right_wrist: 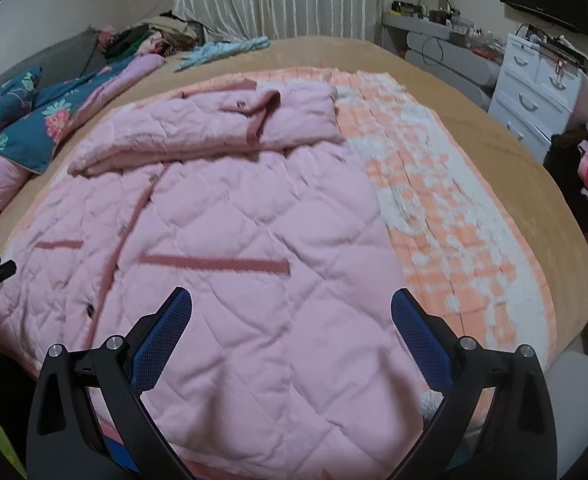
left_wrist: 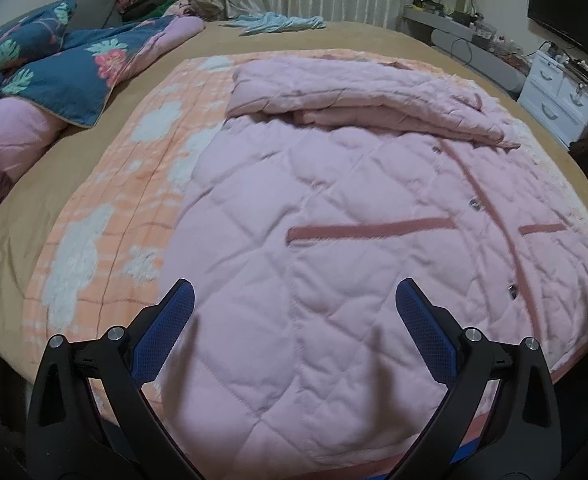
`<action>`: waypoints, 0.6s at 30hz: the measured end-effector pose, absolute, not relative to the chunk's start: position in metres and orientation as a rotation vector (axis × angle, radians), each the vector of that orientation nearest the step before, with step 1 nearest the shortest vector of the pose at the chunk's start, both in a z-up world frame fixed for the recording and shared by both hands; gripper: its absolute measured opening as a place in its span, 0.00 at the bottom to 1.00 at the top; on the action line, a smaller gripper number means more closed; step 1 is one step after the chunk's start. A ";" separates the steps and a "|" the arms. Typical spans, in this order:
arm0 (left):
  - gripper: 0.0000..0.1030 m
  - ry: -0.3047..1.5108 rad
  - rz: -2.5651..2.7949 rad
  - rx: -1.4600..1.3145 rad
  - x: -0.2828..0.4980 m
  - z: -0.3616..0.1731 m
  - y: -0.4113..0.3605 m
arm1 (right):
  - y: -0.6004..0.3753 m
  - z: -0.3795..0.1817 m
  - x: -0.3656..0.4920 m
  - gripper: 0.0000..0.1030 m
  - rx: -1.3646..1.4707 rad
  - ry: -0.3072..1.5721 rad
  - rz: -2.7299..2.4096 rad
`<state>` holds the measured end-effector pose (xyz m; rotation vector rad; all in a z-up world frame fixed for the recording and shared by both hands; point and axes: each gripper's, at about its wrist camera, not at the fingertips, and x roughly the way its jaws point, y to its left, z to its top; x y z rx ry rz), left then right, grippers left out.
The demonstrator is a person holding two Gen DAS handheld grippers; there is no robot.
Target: Fold large clothes
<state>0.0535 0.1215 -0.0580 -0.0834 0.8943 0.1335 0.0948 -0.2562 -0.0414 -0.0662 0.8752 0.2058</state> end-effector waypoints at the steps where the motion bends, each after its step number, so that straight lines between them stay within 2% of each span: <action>1: 0.92 0.903 0.138 -0.083 0.053 -0.061 0.124 | -0.258 -0.045 0.094 0.96 -0.072 0.889 0.199; 18: 0.92 0.968 0.176 -0.113 0.037 -0.087 0.152 | -0.283 -0.073 0.084 0.96 -0.100 0.972 0.128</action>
